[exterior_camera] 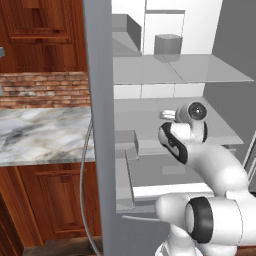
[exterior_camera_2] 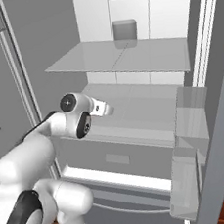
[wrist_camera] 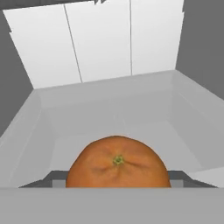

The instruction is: Pick the two tangerines from the fridge and place them on the plate next to the blender to make a fruit smoothie.

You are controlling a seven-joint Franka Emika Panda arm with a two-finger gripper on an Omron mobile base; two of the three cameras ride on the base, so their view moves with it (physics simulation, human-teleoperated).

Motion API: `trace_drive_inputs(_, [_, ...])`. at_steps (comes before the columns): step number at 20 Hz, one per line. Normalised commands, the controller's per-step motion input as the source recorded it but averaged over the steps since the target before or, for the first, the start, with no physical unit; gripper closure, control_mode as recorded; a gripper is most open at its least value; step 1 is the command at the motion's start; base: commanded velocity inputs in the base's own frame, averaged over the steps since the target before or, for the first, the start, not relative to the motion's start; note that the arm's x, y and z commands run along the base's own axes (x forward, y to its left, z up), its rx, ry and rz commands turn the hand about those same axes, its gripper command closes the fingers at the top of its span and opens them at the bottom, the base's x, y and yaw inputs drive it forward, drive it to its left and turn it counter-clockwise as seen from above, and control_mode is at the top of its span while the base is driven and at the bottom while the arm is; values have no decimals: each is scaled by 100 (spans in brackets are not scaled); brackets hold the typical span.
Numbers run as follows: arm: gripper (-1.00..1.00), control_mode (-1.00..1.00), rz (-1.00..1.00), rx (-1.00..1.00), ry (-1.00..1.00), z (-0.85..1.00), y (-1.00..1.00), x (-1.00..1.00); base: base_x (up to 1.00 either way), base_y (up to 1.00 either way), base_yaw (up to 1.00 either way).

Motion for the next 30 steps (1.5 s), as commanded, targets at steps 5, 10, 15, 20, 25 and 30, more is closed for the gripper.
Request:
trace_drive_inputs(5, [100,-100,0,0,10,100,0,-100,0,0,0])
trace_drive_inputs(10, [100,-100,1,0,22,93,1,-100,0,0,0])
trace_drive_inputs(15, [100,-100,0,0,10,40,0,-100,0,0,0])
trace_drive_inputs(20, [100,-100,0,0,-7,16,0,-78,0,0,0])
trace_drive_inputs(25, [100,-100,0,0,0,0,0,-3,0,0,0])
trace_drive_inputs(30, [100,-100,0,0,0,0,0,-22,0,0,0])
